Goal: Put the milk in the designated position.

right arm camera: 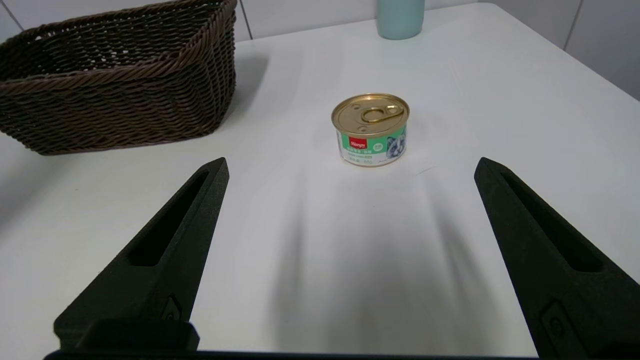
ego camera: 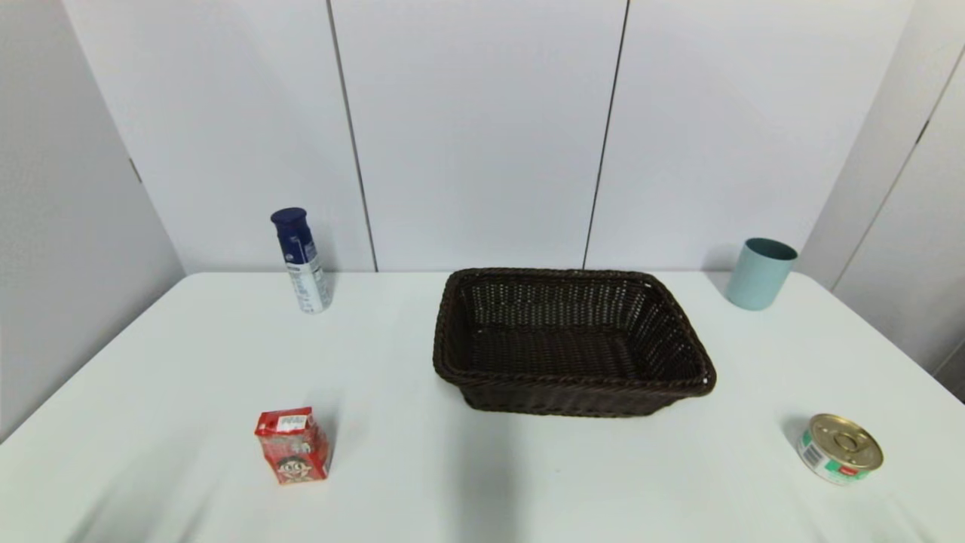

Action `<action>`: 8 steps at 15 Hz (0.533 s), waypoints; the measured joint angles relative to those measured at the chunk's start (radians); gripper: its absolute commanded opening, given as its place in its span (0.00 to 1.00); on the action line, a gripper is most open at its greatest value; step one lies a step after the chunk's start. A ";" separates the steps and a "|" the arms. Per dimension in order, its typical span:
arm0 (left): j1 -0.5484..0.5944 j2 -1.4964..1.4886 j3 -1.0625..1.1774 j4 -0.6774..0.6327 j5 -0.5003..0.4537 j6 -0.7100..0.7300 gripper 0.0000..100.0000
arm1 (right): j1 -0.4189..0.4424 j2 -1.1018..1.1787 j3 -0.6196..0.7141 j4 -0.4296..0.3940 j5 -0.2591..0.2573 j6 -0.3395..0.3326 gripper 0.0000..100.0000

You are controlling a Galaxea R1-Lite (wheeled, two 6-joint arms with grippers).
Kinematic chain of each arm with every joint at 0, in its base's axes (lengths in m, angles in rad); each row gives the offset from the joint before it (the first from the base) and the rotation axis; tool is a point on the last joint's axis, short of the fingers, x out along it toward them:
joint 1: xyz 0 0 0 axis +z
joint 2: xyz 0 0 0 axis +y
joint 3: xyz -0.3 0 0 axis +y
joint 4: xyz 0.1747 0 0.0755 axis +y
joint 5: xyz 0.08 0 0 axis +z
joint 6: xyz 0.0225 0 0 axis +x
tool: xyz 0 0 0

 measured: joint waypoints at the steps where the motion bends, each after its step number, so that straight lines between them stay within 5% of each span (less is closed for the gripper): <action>1: -0.003 0.064 -0.030 -0.005 -0.031 0.024 1.00 | 0.000 0.000 0.000 0.000 0.000 0.000 1.00; 8: -0.021 0.681 -0.281 -0.019 -0.443 0.312 1.00 | 0.000 0.000 0.000 0.000 0.000 0.000 1.00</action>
